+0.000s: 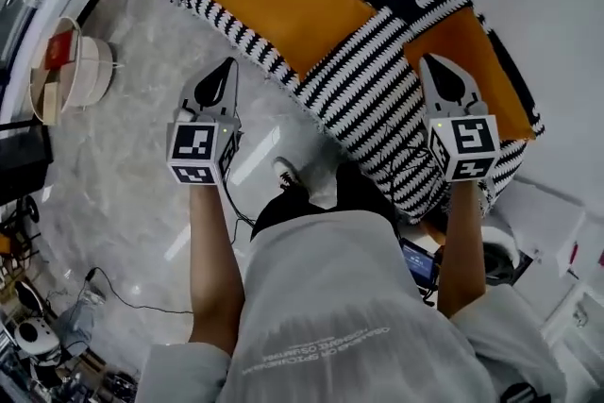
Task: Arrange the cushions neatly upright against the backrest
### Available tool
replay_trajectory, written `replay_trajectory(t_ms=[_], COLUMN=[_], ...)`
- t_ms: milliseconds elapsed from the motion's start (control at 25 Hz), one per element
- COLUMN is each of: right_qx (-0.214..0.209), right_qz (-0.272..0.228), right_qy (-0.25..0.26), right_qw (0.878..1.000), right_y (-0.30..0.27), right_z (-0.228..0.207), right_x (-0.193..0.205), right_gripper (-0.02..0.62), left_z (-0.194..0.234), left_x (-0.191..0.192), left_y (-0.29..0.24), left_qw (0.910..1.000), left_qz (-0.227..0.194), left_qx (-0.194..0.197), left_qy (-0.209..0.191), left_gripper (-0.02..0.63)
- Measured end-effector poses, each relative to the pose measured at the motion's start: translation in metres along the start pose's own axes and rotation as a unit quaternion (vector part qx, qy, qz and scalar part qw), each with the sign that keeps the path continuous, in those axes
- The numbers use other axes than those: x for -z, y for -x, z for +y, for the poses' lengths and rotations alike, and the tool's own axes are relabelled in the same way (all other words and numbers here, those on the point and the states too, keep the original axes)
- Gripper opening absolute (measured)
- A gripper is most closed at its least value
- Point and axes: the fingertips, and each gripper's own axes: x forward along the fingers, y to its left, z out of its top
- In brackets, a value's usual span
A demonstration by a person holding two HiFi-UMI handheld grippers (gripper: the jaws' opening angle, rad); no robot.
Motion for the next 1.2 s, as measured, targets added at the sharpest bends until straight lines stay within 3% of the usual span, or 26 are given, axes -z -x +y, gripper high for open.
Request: replay_trajectory(t_ms=[240, 520, 800, 1040, 1200], right_qx=[-0.027, -0.064, -0.045, -0.024, -0.009], right_qz=[-0.039, -0.041, -0.032, -0.011, 0.008], right_qy=[0.014, 0.028, 0.014, 0.01, -0.024], right_qw=[0.999, 0.997, 0.998, 1.0, 1.0], right_y=[-0.024, -0.045, -0.093, -0.154, -0.189], right_z=[0.099, 0.183, 0.182, 0.152, 0.128], right_x=[-0.064, -0.102, -0.117, -0.127, -0.129], right_gripper=[0.002, 0.002, 0.002, 0.002, 0.002], left_z=[0.056, 0.115, 0.16, 0.201, 0.227], left_x=[0.007, 0.014, 0.011, -0.011, -0.029], left_y=[0.072, 0.121, 0.09, 0.016, -0.03], left_qw=[0.9997, 0.9988, 0.9996, 0.9997, 0.9989], left_qz=[-0.019, -0.02, -0.008, 0.002, 0.01], left_qx=[-0.017, -0.043, -0.028, 0.003, 0.026], left_qy=[-0.007, 0.012, 0.002, -0.024, -0.038], left_gripper=[0.003, 0.003, 0.003, 0.003, 0.003])
